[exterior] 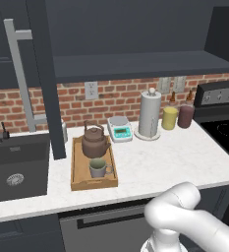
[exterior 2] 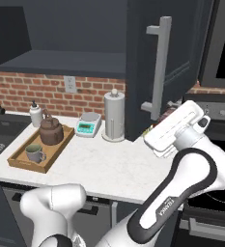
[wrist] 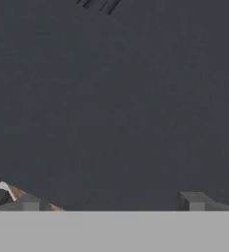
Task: Pick the kettle from the counter and place it on the tray. Then pick the mug from the cabinet and place it on the tray. Then close the cabinet doors.
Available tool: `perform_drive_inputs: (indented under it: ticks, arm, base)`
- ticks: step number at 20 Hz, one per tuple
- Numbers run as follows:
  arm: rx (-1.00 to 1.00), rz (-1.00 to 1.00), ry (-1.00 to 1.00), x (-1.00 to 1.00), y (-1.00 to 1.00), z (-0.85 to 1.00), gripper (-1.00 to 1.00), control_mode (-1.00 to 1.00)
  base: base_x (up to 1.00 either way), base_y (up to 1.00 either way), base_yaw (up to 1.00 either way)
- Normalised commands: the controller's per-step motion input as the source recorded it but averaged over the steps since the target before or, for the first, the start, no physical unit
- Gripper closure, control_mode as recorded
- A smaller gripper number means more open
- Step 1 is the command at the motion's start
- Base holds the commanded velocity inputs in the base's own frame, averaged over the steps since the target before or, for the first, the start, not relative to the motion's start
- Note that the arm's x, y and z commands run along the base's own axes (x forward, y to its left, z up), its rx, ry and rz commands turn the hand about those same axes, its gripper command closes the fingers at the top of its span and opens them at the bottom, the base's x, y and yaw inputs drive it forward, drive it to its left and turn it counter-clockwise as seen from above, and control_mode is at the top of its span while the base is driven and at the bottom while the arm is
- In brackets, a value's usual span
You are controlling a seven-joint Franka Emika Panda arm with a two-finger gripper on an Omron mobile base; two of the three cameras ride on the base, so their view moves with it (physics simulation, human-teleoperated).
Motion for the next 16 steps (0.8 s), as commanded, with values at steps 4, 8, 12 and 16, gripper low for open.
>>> perform_drive_inputs:
  ticks: [4, 8, 12, 16]
  arm:
    - [-0.04, -0.01, 0.09, 0.03, 0.9, 0.24, -1.0, -1.0]
    - [-0.02, -0.08, 0.12, 0.15, 0.88, 0.27, -1.0, -1.0]
    - [-0.01, -0.15, 0.14, 0.3, 0.82, 0.25, -1.0, -1.0]
    - [-0.02, -0.16, 0.14, 0.4, 0.76, 0.25, -1.0, -1.0]
  base:
    - [0.0, 0.0, 0.0]
    - [0.0, 0.0, 0.0]
    - [0.0, 0.0, 0.0]
    - [0.0, 0.0, 0.0]
